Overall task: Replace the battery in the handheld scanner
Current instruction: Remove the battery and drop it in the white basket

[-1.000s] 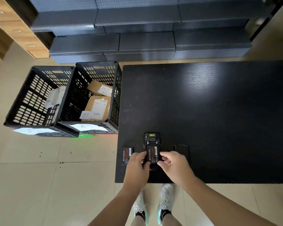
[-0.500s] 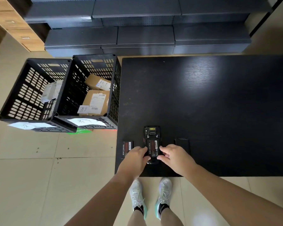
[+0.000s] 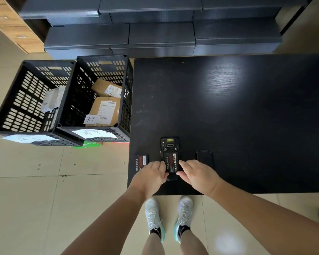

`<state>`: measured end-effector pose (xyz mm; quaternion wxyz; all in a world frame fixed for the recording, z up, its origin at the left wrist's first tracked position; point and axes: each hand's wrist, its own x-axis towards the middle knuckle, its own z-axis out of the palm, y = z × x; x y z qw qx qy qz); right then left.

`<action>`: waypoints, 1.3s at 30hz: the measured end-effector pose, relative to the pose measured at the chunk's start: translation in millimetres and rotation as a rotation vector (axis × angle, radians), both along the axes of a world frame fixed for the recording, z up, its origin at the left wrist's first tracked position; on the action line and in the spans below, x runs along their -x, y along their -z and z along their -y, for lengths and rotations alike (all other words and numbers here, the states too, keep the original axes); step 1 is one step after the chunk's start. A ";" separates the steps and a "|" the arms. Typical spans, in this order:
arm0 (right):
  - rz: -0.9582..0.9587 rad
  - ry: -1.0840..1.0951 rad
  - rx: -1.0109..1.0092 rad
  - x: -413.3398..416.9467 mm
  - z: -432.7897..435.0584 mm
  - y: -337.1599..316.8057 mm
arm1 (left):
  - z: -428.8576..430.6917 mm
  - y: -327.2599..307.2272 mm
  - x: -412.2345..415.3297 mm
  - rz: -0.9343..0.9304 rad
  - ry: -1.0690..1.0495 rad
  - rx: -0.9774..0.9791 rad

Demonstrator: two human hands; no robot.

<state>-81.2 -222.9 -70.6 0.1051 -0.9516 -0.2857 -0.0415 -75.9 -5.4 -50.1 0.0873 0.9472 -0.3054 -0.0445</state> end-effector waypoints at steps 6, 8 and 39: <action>0.030 0.000 0.000 3.3 -0.2 6.3 | -0.8 5.0 2.7 0.052 -0.032 0.049; 0.023 0.017 -0.011 4.3 -0.6 6.3 | -1.4 6.8 2.4 0.048 -0.032 0.064; -0.963 1.168 -1.115 5.9 -53.1 -31.8 | 49.6 -12.0 14.1 -0.815 -1.436 1.049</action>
